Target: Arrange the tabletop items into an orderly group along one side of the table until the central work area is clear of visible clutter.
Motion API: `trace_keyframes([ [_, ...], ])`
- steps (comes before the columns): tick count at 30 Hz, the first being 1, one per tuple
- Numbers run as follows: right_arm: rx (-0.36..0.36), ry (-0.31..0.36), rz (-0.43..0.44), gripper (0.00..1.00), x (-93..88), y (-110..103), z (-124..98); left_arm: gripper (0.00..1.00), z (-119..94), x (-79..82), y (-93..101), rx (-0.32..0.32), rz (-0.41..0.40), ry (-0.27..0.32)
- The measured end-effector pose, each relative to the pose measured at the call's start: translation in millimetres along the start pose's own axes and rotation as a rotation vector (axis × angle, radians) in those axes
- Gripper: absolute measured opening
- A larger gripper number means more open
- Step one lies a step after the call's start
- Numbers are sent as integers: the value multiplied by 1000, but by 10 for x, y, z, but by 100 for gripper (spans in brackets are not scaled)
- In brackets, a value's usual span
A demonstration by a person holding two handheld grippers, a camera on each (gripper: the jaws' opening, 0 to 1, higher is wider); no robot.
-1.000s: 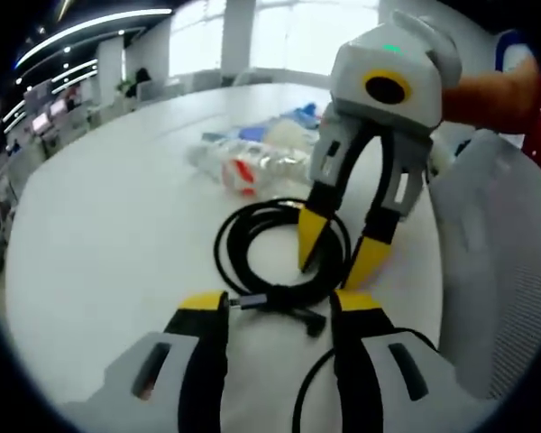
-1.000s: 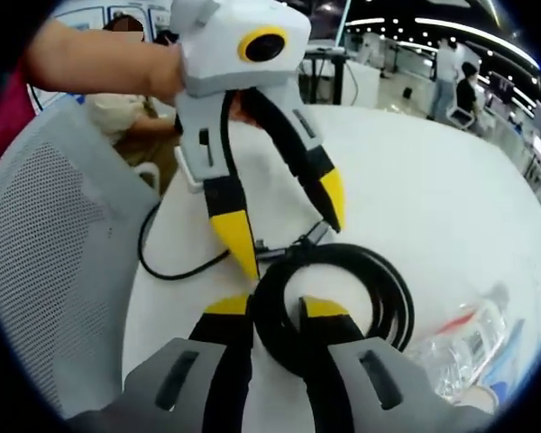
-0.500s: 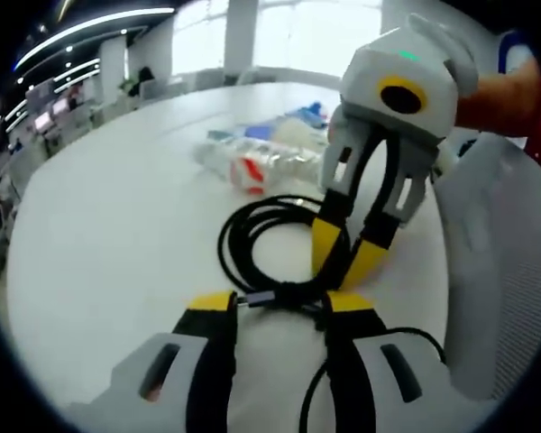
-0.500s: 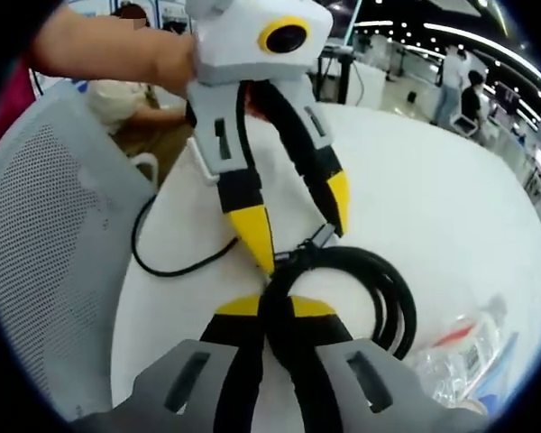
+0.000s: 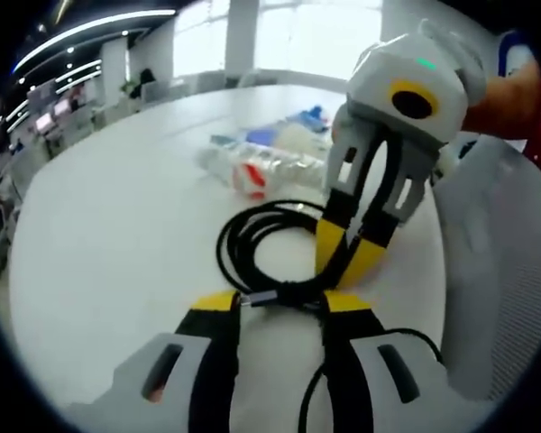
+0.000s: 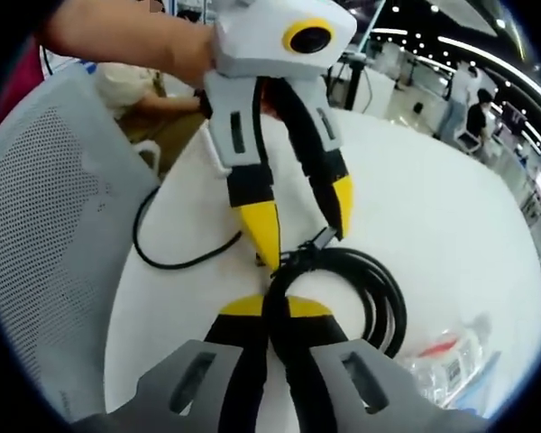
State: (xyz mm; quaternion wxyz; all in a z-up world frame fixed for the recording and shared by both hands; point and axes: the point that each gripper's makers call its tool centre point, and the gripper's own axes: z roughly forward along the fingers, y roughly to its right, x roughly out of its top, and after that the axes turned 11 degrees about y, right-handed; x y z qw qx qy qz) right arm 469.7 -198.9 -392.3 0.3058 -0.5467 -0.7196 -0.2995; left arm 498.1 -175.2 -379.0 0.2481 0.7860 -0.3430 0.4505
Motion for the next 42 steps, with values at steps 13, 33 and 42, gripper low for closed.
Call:
trace_keyframes([
  [13,-17,15,-57,4,199,18,-48,27,-230,184,-40,50,8,48],
  [33,-86,24,-179,4,594,92,-339,25,-505,638,7,114,84,118],
  [42,-160,18,-235,4,759,148,-688,25,-544,1037,108,118,153,163],
])
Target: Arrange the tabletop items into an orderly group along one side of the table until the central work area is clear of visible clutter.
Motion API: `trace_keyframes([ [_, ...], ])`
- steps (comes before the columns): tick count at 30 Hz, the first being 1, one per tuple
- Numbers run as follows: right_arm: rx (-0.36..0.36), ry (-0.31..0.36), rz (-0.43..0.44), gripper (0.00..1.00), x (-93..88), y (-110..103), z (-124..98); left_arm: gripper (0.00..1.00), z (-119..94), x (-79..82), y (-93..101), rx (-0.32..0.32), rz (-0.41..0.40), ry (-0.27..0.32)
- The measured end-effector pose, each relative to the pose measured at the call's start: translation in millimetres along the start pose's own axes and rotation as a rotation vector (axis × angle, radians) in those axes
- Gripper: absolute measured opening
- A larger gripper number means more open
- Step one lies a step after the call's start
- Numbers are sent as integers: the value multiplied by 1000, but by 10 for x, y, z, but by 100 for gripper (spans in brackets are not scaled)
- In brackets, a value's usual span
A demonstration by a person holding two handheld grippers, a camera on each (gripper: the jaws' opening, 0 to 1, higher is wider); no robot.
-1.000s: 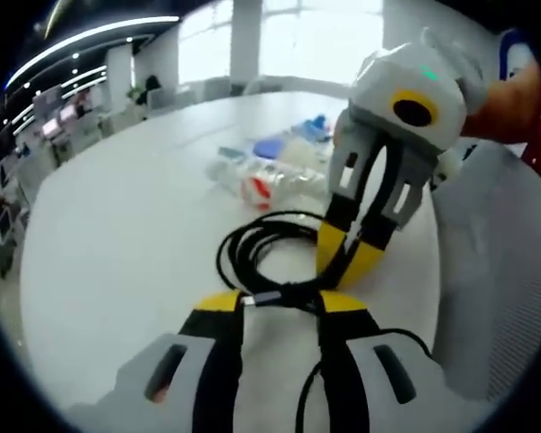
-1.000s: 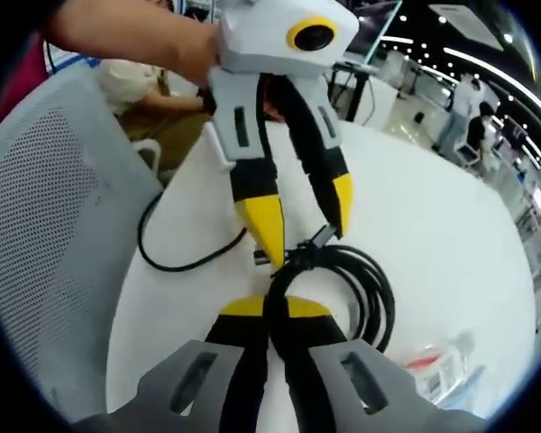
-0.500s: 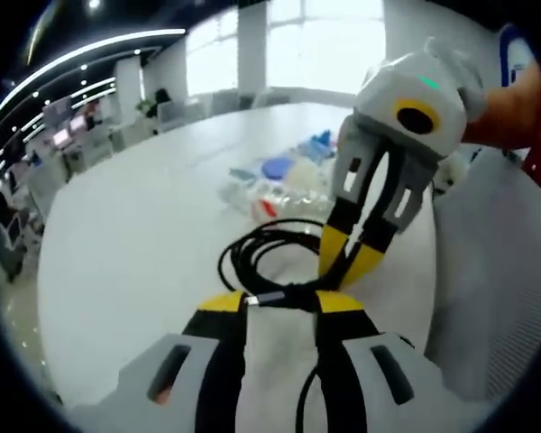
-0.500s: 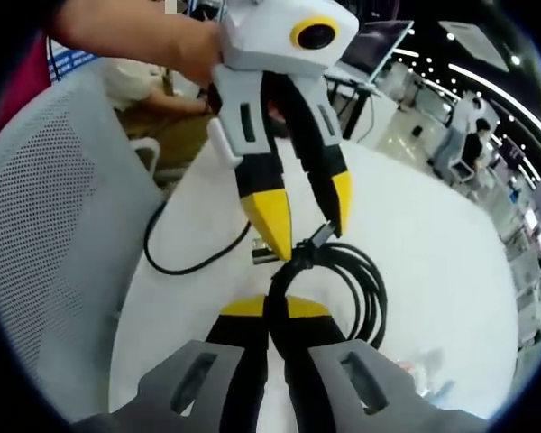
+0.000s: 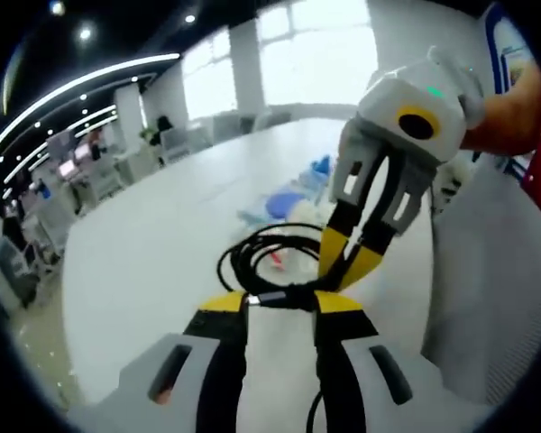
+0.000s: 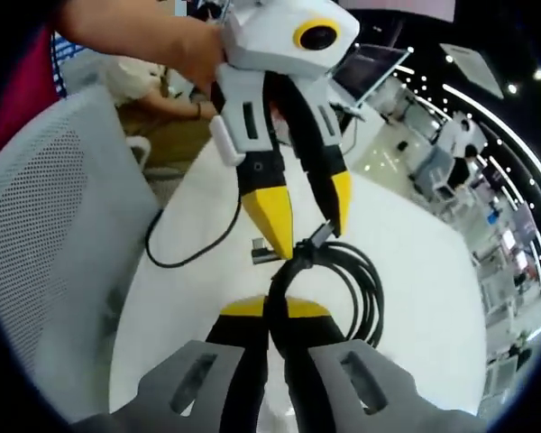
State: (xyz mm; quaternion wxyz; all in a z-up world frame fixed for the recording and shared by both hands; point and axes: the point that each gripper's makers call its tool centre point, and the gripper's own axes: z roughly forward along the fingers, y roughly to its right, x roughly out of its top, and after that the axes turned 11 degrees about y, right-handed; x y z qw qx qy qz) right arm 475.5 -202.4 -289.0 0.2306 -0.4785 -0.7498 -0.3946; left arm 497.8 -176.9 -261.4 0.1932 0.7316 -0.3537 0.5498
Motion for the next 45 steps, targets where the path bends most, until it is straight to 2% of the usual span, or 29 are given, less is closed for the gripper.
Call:
trace_keyframes([
  [4,-40,-12,-18,4,-6,39,-180,25,82,164,61,-16,27,20],
  [10,-100,-49,-24,4,-122,66,-557,25,338,429,244,-65,68,50],
  [19,-200,-126,22,4,-552,63,-1314,25,1012,841,688,-180,116,91],
  [26,-258,-184,66,4,-941,11,-1811,25,1543,1038,1030,-268,132,104],
  [31,-280,-222,97,4,-1236,-32,-2072,25,1936,1081,1250,-325,124,98],
  [35,-283,-252,130,4,-1524,-100,-2243,25,2212,1048,1417,-362,116,82],
  [41,-263,-279,168,4,-1918,-211,-2332,25,2569,881,1612,-399,92,34],
  [45,-241,-282,192,4,-2119,-285,-2306,25,2707,737,1671,-408,82,-4],
])
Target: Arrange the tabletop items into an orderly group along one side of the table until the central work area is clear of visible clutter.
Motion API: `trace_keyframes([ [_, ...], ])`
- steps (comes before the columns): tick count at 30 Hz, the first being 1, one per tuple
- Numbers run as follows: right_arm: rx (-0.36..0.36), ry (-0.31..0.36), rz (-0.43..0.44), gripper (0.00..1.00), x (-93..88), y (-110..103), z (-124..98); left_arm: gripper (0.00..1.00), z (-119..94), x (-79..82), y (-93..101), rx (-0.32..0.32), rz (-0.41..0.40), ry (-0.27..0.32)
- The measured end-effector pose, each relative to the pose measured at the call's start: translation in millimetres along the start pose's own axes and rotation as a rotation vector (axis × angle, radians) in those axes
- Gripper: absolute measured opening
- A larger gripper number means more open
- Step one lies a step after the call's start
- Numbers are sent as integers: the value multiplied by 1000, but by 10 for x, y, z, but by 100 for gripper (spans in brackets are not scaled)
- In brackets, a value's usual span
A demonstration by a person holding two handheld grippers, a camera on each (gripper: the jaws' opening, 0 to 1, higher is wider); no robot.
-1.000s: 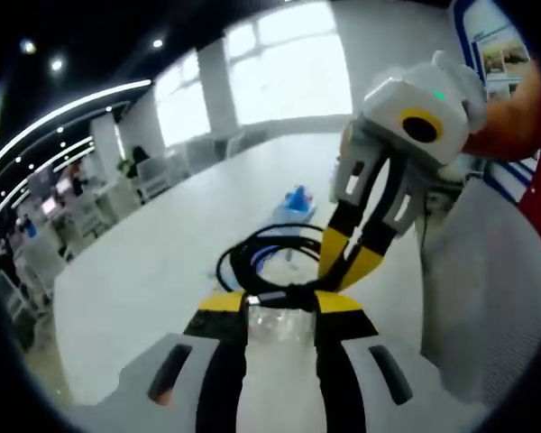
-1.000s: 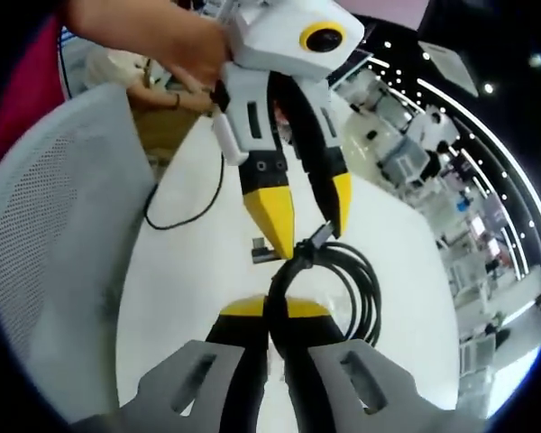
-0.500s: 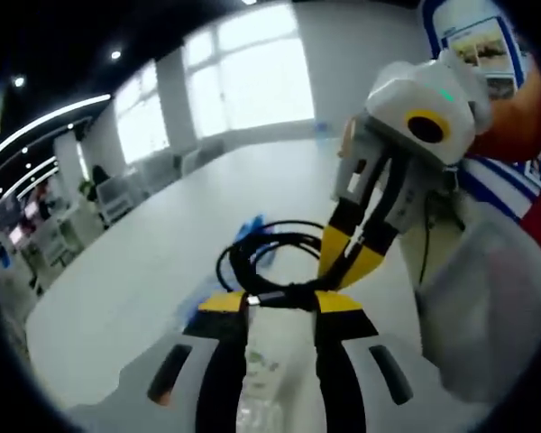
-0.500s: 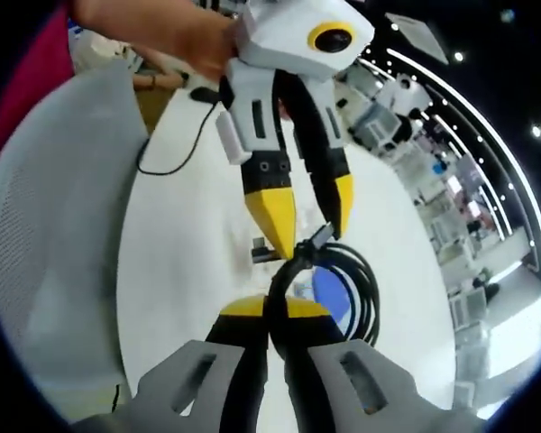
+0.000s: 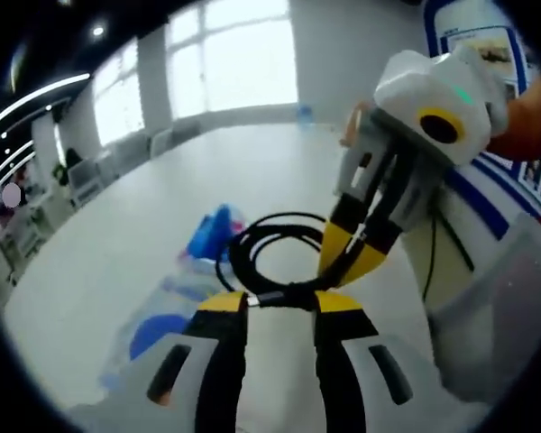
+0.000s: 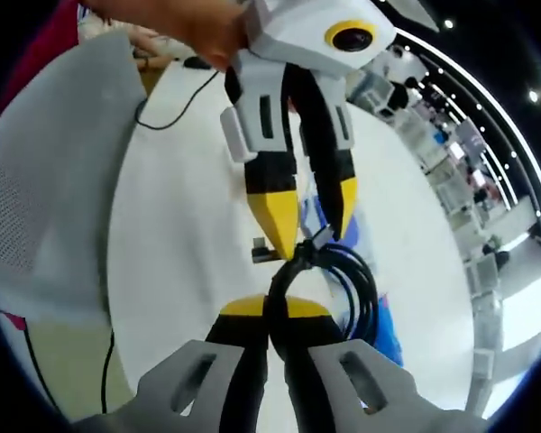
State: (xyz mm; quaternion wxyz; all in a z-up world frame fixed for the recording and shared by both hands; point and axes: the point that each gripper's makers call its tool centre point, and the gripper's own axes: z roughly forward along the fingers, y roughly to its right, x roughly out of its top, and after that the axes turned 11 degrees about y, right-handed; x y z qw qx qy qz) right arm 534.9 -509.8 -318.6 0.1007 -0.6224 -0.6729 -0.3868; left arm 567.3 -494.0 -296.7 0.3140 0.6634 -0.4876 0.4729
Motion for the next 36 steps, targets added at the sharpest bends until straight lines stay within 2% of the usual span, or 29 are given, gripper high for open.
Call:
trace_keyframes([
  [10,73,-7,20,4,-298,-149,265,26,201,-423,22,20,-61,-101],
  [14,93,-12,21,4,-367,-174,340,26,253,-524,14,33,-59,-131],
  [22,114,-4,43,4,-461,-206,402,26,310,-616,15,33,-42,-167],
  [36,138,9,71,5,-496,-256,484,26,330,-739,46,29,-27,-232],
])
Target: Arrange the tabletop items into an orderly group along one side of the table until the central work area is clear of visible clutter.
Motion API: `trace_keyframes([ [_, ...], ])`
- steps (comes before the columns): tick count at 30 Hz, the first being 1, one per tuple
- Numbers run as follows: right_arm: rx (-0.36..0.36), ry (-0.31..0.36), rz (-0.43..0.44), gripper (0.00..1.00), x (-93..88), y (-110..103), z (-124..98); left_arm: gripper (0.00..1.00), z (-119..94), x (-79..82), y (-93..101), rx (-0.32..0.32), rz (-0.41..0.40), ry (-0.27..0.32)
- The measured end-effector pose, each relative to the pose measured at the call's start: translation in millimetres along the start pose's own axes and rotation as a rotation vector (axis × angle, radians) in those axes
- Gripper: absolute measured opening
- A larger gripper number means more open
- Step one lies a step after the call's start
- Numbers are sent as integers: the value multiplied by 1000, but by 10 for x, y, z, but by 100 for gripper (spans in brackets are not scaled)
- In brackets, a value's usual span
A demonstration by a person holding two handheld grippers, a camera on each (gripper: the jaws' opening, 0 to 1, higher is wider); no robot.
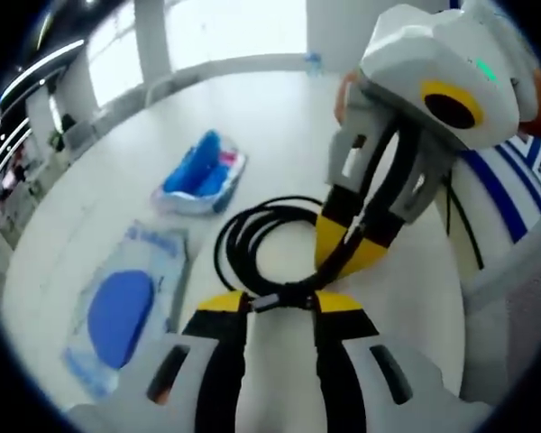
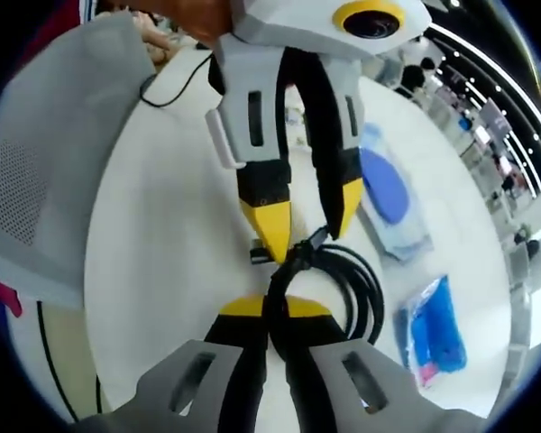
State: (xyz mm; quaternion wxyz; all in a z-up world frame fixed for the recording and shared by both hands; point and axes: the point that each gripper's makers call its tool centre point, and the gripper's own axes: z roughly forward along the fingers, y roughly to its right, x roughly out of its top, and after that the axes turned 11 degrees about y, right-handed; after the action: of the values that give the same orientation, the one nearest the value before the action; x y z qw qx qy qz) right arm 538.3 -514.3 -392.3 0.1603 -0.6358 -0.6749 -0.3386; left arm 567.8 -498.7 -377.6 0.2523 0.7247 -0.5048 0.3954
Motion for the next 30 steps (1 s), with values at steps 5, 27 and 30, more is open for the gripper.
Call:
trace_keyframes([
  [5,-1,26,37,6,-12,-11,17,28,1,-32,4,4,-3,-12],
  [27,-59,143,325,35,107,7,-37,43,-57,-55,24,17,-45,-18],
  [30,-78,161,336,39,156,20,-92,53,-81,8,27,24,-63,6],
])
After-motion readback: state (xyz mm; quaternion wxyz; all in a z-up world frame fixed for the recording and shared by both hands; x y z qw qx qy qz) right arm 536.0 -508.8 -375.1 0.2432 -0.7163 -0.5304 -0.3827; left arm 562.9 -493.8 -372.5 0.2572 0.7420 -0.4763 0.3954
